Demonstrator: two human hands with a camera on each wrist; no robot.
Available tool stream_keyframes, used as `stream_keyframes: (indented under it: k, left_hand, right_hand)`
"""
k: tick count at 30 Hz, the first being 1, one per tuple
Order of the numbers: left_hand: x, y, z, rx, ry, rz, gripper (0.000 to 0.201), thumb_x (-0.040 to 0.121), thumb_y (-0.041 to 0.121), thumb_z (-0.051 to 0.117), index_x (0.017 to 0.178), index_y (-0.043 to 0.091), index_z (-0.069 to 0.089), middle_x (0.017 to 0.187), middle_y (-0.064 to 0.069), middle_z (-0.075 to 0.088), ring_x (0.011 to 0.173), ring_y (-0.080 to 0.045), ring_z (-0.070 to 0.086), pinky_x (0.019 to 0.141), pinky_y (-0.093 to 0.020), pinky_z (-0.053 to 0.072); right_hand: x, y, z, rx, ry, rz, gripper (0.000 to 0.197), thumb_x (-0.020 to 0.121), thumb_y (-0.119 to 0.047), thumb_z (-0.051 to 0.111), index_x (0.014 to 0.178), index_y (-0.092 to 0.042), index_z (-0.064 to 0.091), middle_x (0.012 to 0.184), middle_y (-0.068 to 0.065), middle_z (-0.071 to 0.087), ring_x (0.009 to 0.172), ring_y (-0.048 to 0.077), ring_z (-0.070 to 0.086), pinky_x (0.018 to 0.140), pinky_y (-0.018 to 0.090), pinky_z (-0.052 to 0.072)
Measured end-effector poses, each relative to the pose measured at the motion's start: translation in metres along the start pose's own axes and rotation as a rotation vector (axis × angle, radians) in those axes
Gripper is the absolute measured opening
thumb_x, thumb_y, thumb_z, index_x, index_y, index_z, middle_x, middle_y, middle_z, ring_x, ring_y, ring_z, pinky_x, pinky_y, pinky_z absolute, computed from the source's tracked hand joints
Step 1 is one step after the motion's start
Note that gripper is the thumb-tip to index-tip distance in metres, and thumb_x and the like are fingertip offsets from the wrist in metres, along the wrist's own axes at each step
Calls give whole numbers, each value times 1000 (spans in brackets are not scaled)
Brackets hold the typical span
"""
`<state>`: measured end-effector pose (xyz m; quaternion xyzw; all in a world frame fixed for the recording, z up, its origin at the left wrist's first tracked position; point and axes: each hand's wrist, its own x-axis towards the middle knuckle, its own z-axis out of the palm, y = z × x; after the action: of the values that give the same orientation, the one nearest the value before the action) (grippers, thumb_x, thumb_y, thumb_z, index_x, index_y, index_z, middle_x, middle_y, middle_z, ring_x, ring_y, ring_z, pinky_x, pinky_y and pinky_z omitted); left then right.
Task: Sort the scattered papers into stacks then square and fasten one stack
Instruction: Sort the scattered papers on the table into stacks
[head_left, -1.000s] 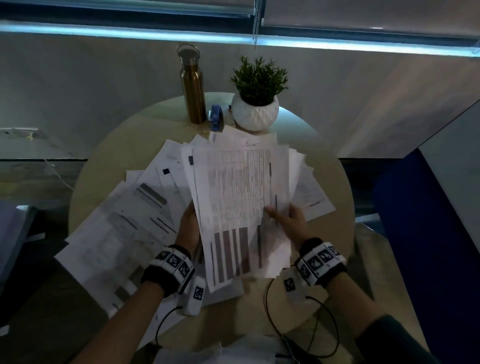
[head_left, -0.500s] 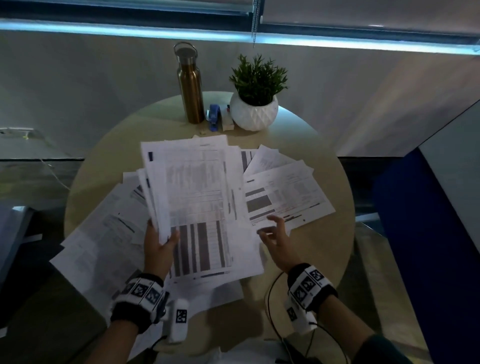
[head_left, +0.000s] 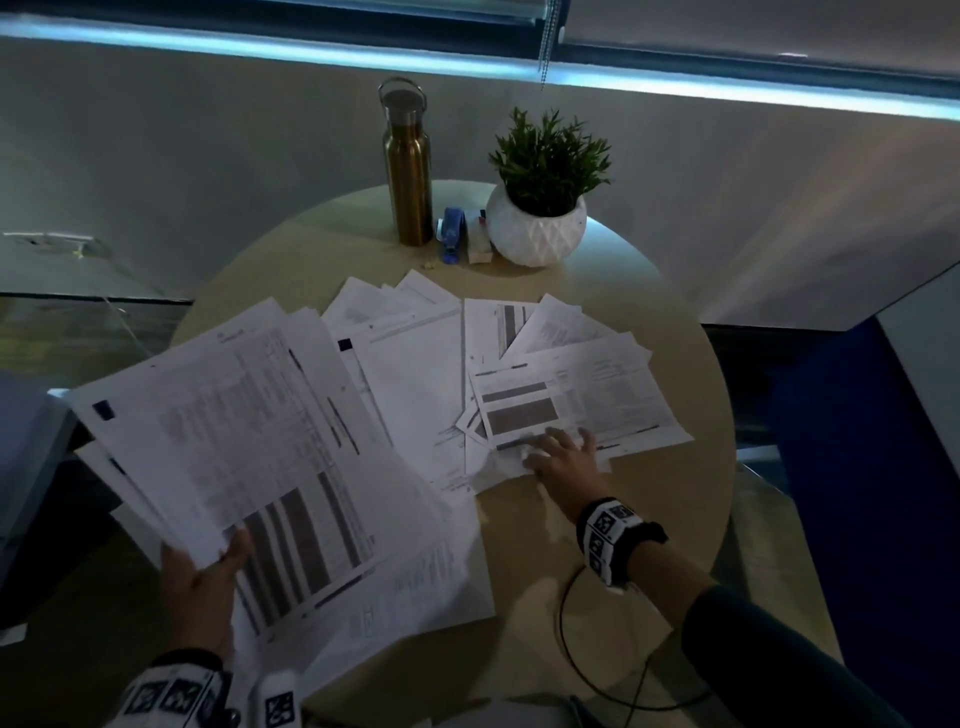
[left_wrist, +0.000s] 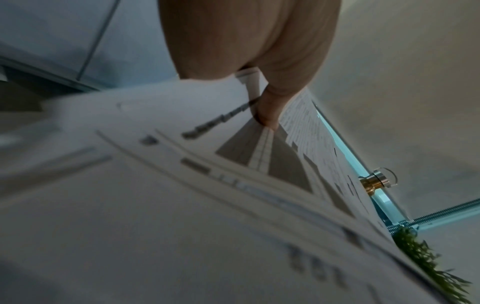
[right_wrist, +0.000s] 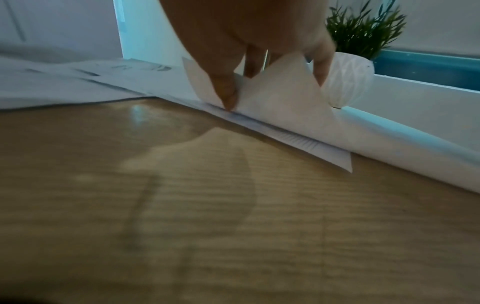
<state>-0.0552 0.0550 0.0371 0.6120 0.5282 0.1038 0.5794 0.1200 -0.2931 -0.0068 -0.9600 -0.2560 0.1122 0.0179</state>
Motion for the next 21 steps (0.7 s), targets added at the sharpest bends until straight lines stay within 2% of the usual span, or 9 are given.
stream_keyframes:
  k: [2, 7, 11, 14, 15, 16, 18, 19, 21]
  left_hand:
    - [1, -2, -5, -3, 5, -12, 67, 82, 23, 68, 141, 21, 36, 146, -7, 41, 129, -29, 42, 110, -48, 31]
    - [4, -6, -6, -47, 17, -83, 64, 82, 26, 69, 139, 23, 40, 142, -7, 46, 126, -30, 45, 107, -47, 33]
    - [-2, -2, 1, -23, 14, -84, 67, 82, 24, 69, 140, 21, 37, 144, -10, 43, 128, -31, 42, 109, -47, 31]
    - [-9, 4, 7, -8, 0, -66, 72, 83, 24, 68, 143, 25, 29, 148, -7, 37, 132, -29, 37, 109, -42, 28]
    - [-11, 6, 8, -9, -8, -54, 71, 83, 24, 68, 143, 25, 29, 147, -6, 38, 131, -28, 38, 107, -40, 28]
    - [-11, 7, 9, -4, -16, -36, 70, 83, 22, 67, 143, 25, 30, 147, -7, 39, 130, -28, 38, 106, -38, 28]
    - [-12, 8, 10, 16, -30, -12, 68, 83, 20, 67, 142, 24, 32, 145, -8, 41, 130, -28, 39, 104, -38, 28]
    - [-11, 9, 10, 12, -34, -17, 68, 83, 19, 67, 142, 24, 33, 144, -8, 42, 129, -28, 40, 105, -40, 29]
    - [-6, 6, 8, -10, -27, -50, 68, 82, 21, 68, 140, 26, 35, 143, -8, 44, 128, -30, 41, 108, -47, 30]
  right_hand:
    - [-4, 5, -5, -21, 104, 20, 35, 48, -16, 88, 70, -35, 70, 110, -6, 69, 111, 21, 46, 90, 54, 38]
    - [-28, 33, 1, 159, 55, 125, 23, 66, -14, 76, 66, -35, 68, 128, -1, 57, 123, 31, 40, 91, 54, 30]
    - [-50, 62, 14, 540, 30, 228, 51, 56, 9, 47, 46, -41, 52, 117, 0, 56, 113, 25, 53, 92, 49, 44]
    - [-46, 56, -12, 783, 301, 543, 30, 67, 12, 53, 63, -17, 62, 105, 11, 56, 96, 27, 55, 86, 44, 51]
    - [-38, 59, -17, 809, 377, 711, 11, 73, 2, 64, 80, -6, 64, 108, 18, 54, 95, 30, 55, 87, 43, 50]
    - [-26, 68, -15, 853, 366, 897, 35, 72, -19, 76, 97, 0, 61, 114, 21, 52, 98, 33, 55, 88, 42, 49]
    - [-9, 85, -2, 929, 160, 1173, 111, 43, -76, 75, 120, 2, 52, 110, 19, 54, 93, 32, 57, 78, 42, 51]
    - [-1, 94, 10, 919, 77, 1223, 129, 33, -88, 65, 127, 0, 48, 102, 18, 54, 85, 30, 57, 71, 42, 50]
    - [11, 90, 4, 918, -40, 1219, 118, 50, -82, 64, 139, -8, 36, 121, 19, 52, 101, 32, 57, 83, 46, 48]
